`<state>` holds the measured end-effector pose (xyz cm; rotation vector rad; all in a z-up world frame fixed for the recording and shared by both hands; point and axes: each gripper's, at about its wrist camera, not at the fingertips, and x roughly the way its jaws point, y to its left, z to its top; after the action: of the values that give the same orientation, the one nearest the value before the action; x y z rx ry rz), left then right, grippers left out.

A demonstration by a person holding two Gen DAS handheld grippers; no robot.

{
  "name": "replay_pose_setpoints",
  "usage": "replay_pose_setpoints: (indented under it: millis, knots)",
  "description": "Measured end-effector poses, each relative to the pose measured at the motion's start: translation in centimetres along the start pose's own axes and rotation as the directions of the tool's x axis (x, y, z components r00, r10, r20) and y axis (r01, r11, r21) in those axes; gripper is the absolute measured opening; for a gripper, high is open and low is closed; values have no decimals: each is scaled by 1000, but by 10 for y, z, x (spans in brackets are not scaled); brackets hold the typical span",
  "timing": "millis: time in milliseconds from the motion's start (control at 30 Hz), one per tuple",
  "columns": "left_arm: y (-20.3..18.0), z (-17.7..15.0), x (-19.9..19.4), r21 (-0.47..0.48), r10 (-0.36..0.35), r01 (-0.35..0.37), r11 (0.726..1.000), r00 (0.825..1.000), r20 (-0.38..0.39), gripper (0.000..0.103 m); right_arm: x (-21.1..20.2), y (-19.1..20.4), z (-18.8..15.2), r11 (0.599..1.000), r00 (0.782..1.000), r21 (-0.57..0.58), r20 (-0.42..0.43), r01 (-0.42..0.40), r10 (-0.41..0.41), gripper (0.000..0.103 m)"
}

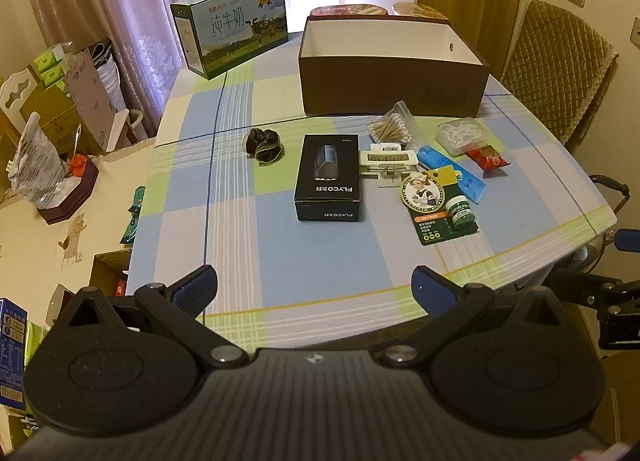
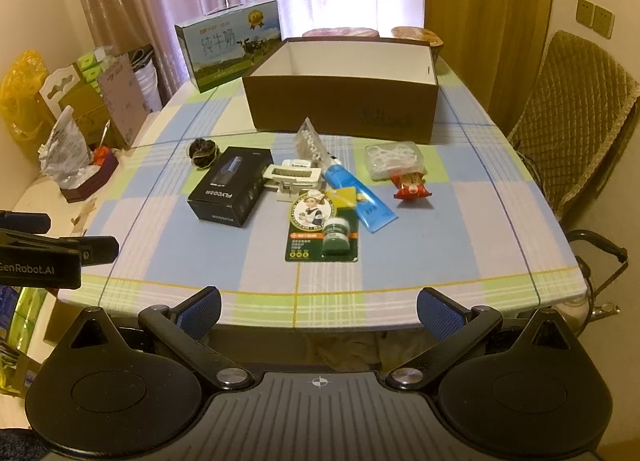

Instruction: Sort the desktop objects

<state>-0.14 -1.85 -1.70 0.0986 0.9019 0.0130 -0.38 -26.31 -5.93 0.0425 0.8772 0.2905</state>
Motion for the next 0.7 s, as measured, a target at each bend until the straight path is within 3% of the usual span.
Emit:
replay_pose_setpoints:
  millis: [700]
  knots:
    - [6, -3, 3, 4, -8, 8, 1000, 1000, -9, 102, 2, 5, 0, 1000, 1000, 0, -6, 5, -5, 101]
